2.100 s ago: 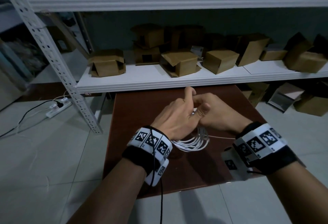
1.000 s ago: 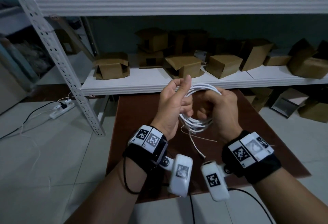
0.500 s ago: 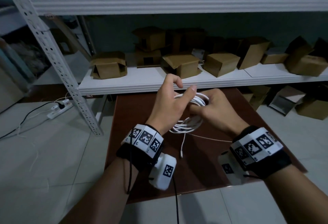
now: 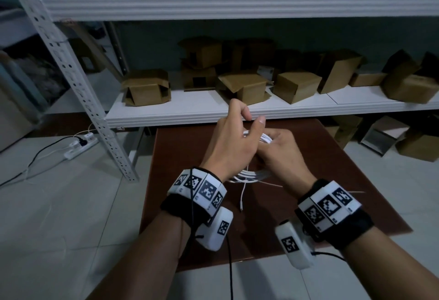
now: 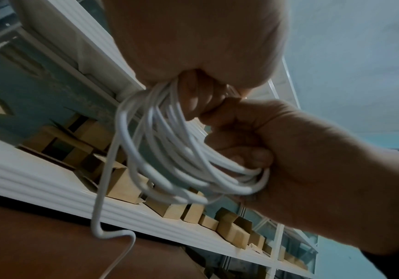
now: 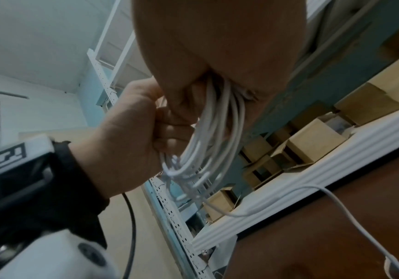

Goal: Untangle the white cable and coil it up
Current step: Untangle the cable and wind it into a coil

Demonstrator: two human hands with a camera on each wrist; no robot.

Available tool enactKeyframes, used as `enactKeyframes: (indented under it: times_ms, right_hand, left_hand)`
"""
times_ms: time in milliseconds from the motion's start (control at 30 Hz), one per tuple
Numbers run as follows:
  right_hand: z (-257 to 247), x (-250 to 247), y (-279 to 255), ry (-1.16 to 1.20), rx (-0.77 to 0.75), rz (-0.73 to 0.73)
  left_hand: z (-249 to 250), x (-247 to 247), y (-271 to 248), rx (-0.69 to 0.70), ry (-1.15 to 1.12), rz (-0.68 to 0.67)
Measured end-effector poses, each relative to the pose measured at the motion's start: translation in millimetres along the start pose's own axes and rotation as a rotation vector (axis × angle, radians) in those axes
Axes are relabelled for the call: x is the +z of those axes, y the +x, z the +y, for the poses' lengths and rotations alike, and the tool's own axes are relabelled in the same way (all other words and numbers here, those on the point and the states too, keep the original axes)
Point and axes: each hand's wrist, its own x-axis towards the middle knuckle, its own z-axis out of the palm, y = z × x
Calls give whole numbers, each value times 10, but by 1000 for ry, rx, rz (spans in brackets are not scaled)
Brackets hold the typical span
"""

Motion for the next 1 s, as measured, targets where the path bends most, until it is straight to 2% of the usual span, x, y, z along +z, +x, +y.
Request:
enactKeyframes:
  times_ms: [167, 333, 500, 667, 800, 900, 1000]
  right_hand:
    - [16, 26, -8, 114, -60, 72]
    - [-6, -13, 25, 195, -76, 162]
    - [-41, -49, 68, 353, 43, 266]
    - [-24, -23, 100, 613, 93, 345]
    - [-25, 11, 96, 598, 91, 326]
    - [-41, 23, 89, 486, 100, 210]
    - [-81, -37, 100, 425, 141, 74]
  left_hand:
    - [90, 16, 15, -31, -103, 42]
    - [119, -38, 8, -109, -523, -35]
    - [91, -38, -28, -252, -811, -86]
    - [90, 15, -52, -396, -1110, -51]
    - [111, 52, -35, -442, -1091, 2]
    - [87, 25, 6, -433, -931, 77]
    - [28, -23, 51, -387, -815, 71]
